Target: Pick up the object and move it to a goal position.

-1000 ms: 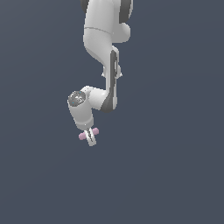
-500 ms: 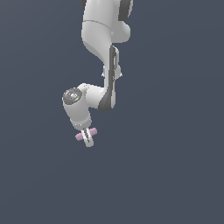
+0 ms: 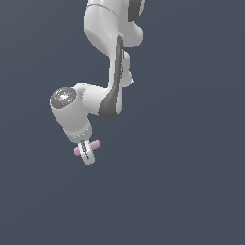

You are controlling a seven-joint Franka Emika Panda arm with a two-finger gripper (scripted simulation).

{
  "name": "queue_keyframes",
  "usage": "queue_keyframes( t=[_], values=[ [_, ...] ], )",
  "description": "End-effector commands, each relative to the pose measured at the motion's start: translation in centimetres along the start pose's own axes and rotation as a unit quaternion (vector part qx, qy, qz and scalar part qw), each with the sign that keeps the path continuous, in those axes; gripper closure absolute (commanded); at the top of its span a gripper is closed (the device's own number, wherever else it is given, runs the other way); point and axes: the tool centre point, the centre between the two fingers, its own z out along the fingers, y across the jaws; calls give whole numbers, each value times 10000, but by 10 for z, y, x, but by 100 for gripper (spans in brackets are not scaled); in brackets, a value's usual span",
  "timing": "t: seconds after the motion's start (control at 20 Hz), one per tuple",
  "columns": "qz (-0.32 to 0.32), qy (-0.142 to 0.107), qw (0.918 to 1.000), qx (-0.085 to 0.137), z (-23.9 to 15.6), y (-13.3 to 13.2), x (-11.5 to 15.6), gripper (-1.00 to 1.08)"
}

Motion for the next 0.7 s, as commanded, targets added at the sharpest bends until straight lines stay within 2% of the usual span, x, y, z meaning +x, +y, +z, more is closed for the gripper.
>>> queue_keyframes(
  t=[0.0,0.3,0.65],
  values=[
    [0,-2,10000,-5,-14,-6,7,108],
    [-2,-4,10000,-3,-35,-17,18,108],
    [-3,-8,10000,1,-41,-21,21,108]
  ],
)
